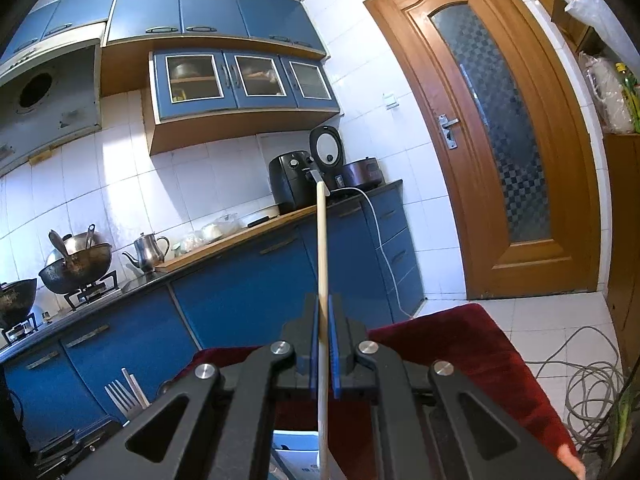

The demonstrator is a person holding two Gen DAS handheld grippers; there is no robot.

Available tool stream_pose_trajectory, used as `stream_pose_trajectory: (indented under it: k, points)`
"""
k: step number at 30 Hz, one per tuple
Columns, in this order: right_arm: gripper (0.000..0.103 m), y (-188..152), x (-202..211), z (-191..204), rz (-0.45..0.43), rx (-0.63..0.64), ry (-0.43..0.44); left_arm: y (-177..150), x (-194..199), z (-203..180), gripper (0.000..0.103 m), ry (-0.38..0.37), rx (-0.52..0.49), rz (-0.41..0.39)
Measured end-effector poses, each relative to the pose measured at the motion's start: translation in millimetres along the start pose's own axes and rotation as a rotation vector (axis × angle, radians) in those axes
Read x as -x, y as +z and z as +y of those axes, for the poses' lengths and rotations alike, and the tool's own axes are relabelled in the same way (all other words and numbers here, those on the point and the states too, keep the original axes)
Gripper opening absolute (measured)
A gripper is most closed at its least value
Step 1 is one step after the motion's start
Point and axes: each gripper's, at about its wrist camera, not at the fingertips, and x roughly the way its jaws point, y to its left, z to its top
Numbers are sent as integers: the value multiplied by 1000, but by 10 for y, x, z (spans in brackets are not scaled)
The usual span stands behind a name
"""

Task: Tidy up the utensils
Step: 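Carry the black spoon and wooden chopstick into the holder and open both grippers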

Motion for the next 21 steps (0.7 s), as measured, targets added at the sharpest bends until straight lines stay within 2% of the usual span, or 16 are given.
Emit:
stream_pose_trajectory:
  k: [12, 21]
  points:
    - [6, 18, 8, 90, -31, 30, 23, -23, -27, 2, 14, -4, -8, 8]
    - [7, -276, -24, 266, 92, 154, 30, -10, 28, -9, 14, -8, 0, -2]
